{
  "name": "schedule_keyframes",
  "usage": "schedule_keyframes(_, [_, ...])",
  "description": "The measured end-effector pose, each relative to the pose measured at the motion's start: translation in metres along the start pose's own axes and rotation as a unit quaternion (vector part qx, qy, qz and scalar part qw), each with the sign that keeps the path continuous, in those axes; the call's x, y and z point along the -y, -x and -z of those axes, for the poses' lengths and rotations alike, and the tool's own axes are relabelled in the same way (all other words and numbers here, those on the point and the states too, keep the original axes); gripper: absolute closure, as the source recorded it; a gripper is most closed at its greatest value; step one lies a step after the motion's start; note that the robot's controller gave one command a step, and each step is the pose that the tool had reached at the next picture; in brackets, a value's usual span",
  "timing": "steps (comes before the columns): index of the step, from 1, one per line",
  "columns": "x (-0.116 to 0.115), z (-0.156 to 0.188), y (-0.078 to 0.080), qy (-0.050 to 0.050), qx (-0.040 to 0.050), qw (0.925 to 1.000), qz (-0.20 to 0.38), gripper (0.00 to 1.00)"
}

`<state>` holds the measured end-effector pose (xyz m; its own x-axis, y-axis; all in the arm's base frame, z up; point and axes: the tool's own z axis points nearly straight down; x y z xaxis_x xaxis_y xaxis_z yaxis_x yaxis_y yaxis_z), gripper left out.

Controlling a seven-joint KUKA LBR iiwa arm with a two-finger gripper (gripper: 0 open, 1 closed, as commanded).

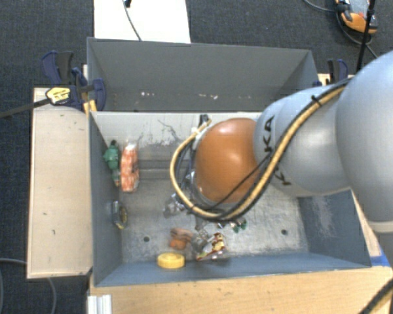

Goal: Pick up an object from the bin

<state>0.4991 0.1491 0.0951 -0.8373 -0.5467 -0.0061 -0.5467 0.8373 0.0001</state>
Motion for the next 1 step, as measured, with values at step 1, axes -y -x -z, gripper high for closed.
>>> schedule_keyframes(1, [0.0028, -0.0159, -0.0092, -0.003, 0.0131, 0.9772, 0.212, 1.0])
